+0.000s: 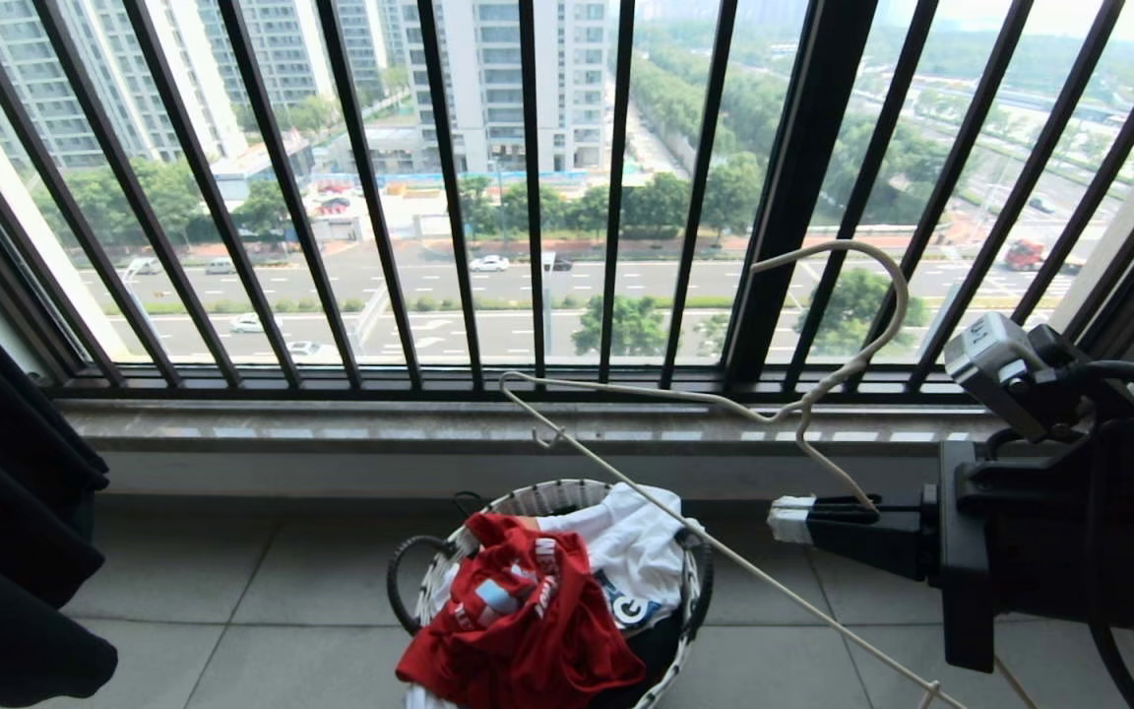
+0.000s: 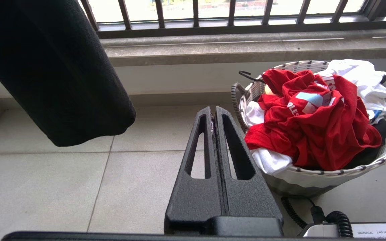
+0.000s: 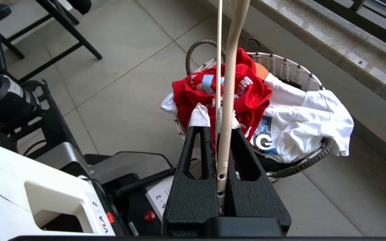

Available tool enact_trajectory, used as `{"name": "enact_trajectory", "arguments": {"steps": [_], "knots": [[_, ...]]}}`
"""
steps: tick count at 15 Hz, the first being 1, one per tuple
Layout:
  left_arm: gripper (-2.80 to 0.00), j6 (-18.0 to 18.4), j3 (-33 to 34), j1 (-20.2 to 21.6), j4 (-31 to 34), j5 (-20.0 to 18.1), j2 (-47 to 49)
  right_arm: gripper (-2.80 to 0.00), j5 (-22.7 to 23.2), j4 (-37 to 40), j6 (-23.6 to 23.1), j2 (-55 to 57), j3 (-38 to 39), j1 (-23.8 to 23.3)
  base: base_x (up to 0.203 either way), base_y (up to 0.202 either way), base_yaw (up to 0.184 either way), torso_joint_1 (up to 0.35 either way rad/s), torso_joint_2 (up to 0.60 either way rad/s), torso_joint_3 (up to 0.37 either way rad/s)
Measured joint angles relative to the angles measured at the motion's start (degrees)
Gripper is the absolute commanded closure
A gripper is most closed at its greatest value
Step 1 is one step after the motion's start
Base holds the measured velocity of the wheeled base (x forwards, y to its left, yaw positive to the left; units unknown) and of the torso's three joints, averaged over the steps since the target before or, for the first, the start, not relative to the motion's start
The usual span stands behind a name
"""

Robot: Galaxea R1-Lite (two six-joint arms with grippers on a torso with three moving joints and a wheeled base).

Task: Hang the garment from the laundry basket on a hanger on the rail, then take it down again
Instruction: Pick up clothes from the basket

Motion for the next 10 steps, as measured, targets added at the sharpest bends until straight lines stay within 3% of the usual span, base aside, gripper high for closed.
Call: {"name": "enact_trajectory", "arguments": {"steps": [10], "knots": [[0.0,-0.01,0.0,-0.02,0.0,0.0,0.0,0.0,0.0,-0.11,-0.01,-0.09,-0.05,0.0,0.0,0.0,0.0,0.004,0.01,-0.197]]}}
